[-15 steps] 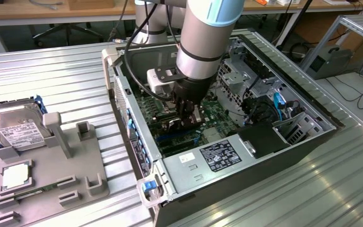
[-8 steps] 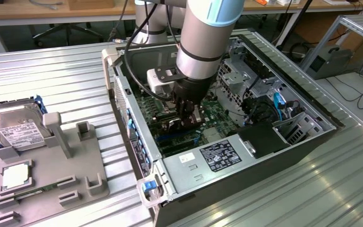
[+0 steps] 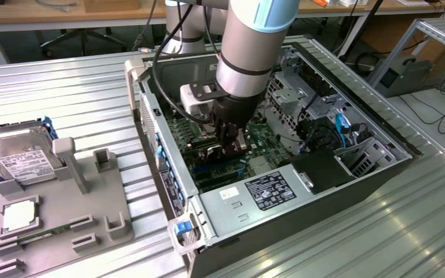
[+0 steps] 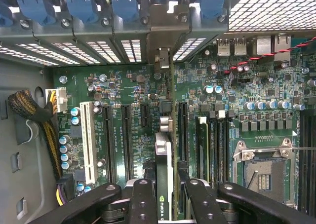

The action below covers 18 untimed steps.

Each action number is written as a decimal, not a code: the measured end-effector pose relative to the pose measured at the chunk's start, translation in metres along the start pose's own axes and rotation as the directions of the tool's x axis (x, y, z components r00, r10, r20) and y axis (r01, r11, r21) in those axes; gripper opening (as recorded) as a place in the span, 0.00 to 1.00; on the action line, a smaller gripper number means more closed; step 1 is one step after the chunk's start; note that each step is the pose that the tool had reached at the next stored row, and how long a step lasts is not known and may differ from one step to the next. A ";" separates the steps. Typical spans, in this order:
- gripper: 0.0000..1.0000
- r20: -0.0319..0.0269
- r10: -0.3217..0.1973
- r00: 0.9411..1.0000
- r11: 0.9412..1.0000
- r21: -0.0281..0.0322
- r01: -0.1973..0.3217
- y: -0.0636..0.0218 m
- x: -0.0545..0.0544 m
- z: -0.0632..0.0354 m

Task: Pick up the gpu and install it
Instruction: 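Insert the gpu into the slot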

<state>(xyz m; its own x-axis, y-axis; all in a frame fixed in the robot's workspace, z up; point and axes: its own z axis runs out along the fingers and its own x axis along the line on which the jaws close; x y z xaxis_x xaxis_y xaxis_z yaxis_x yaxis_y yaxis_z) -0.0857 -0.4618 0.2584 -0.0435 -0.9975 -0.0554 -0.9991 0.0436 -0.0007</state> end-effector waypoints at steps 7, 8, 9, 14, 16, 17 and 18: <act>0.27 0.000 0.000 1.000 1.000 0.000 0.000 0.0000 0.000 0.0007; 0.27 0.000 0.000 1.000 1.000 0.000 0.000 0.0000 0.000 0.0007; 0.27 0.000 0.000 1.000 1.000 0.000 0.000 0.0000 0.000 0.0007; 0.27 0.000 0.000 1.000 1.000 0.000 0.000 0.0000 0.000 0.0007; 0.27 0.000 0.000 1.000 1.000 0.000 0.000 0.0000 0.000 0.0007; 0.27 0.000 0.000 1.000 1.000 0.000 0.000 0.0000 0.000 0.0007; 0.27 0.000 0.000 1.000 1.000 0.000 0.000 0.0000 0.000 0.0007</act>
<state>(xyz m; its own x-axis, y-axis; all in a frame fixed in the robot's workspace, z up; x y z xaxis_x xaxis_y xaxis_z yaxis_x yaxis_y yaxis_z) -0.0857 -0.4618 0.2577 -0.0434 -0.9975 -0.0556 -0.9991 0.0436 -0.0008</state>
